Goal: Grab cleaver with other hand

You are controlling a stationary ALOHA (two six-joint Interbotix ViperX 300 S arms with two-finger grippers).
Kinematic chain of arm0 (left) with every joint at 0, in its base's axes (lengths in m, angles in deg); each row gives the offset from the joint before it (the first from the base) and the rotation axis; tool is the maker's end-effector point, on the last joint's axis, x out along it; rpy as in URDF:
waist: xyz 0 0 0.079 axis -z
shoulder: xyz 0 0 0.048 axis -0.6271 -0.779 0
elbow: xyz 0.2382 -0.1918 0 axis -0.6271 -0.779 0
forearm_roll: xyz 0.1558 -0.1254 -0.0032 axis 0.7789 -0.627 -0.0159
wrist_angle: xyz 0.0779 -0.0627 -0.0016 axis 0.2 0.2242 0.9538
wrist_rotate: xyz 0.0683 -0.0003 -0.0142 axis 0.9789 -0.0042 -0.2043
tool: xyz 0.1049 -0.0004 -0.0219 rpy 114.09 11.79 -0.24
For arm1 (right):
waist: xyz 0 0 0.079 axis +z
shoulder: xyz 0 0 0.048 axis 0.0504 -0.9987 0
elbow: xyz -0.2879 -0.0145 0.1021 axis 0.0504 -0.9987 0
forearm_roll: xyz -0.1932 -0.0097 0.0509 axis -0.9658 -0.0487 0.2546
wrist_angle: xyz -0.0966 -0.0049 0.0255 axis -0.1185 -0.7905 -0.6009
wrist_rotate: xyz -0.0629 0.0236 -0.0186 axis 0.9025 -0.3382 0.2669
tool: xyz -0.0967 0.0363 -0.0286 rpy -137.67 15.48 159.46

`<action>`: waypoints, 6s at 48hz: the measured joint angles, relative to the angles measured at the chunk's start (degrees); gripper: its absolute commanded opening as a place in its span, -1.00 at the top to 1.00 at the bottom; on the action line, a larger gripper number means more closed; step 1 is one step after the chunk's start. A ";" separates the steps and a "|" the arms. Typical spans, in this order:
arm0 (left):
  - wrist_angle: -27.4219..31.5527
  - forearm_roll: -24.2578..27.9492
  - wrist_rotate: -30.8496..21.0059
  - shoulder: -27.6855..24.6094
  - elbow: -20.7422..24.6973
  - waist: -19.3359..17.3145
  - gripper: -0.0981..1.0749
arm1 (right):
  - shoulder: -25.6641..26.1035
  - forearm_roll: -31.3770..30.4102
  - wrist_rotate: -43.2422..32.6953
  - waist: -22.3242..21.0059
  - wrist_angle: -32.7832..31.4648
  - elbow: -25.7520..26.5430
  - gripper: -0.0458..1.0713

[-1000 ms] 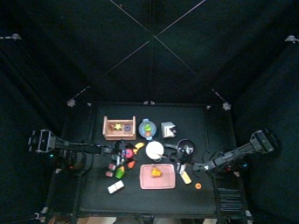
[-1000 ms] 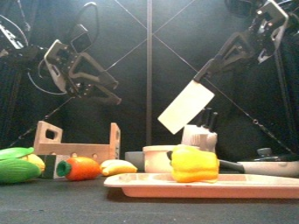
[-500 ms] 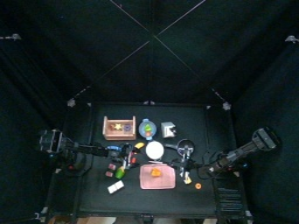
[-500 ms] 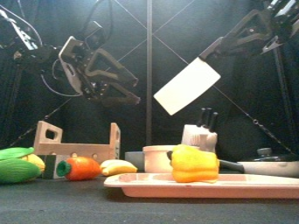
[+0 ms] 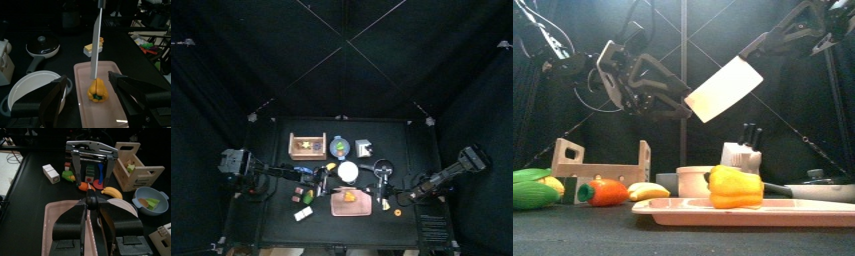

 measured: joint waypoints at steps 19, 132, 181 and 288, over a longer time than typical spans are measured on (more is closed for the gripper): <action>-0.09 -2.90 3.60 -0.79 0.79 0.00 -0.47 | 0.00 0.09 0.00 -0.18 0.00 0.00 -0.11; 11.25 -3.78 3.52 4.57 -1.85 2.20 -0.06 | 5.98 63.28 32.96 -11.78 -5.54 7.29 -0.53; 10.99 -3.78 3.60 4.66 -1.41 2.29 -0.06 | -4.13 70.84 60.47 -15.91 12.74 5.19 -0.50; 8.53 -3.69 3.60 2.20 0.18 2.20 0.02 | -9.93 71.46 61.08 -18.46 13.18 7.12 -0.05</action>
